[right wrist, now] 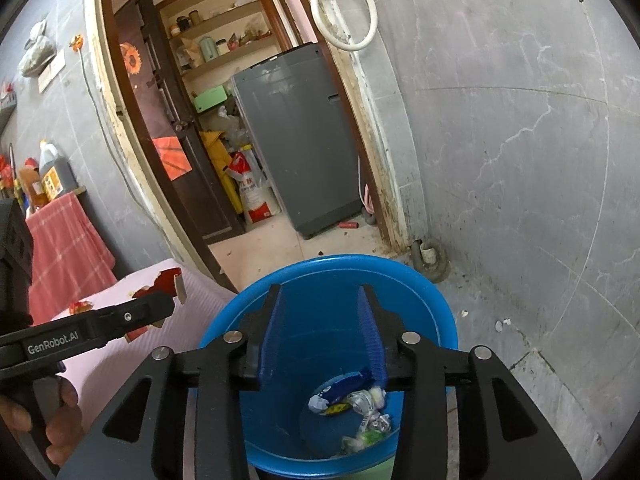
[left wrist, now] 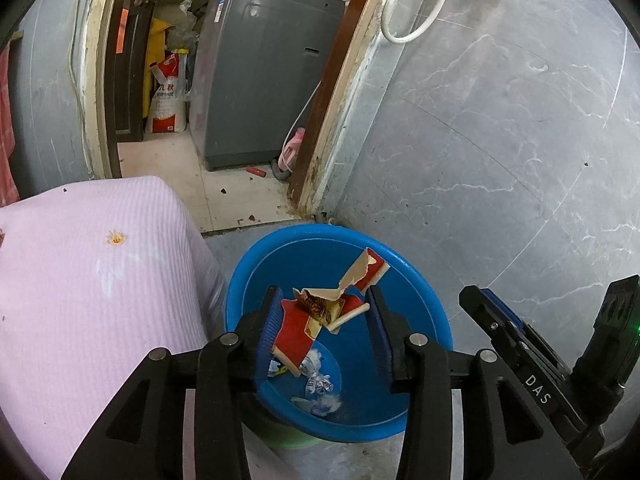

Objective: Collect trash
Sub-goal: 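Carry both wrappers over the blue basin and open both tools to drop them, then move both open tools back over the remaining scraps on the pink sheet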

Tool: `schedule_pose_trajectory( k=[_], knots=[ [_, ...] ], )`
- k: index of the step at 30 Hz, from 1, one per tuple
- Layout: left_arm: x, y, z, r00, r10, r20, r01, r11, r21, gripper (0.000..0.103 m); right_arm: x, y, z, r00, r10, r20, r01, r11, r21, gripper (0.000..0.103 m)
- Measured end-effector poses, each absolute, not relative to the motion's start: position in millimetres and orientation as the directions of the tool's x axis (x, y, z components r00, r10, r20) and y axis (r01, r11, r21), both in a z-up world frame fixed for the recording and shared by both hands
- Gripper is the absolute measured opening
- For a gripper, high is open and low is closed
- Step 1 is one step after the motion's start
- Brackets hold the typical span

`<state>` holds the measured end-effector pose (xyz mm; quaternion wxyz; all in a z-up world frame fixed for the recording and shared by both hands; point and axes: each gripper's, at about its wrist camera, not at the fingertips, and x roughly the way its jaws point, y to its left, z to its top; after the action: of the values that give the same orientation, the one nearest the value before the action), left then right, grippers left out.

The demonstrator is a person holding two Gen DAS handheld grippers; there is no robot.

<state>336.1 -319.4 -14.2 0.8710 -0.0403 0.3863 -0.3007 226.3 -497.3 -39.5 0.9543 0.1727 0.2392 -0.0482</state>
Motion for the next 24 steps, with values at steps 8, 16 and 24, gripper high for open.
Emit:
schedule_pose_trajectory(
  k=[8,16,24],
  knots=[
    [336,-322,-14,0.524,-0.551,-0.650,0.499,0.817,-0.290,0.045,227,-499,-39,0.883,-0.020,-0.470,0.186,0.933,0.309,0.040],
    [332,-311,-5,0.565,-0.561,-0.605,0.485,0.819,-0.306,0.057,219,-500,-31,0.901,-0.048,-0.430,0.196,0.932,0.306,0.047],
    [307,-285,32,0.664,-0.545,-0.511,0.471,0.836,-0.280,0.085,198,-488,2,0.943,-0.099,-0.319,0.192,0.942,0.277,0.079]
  ],
)
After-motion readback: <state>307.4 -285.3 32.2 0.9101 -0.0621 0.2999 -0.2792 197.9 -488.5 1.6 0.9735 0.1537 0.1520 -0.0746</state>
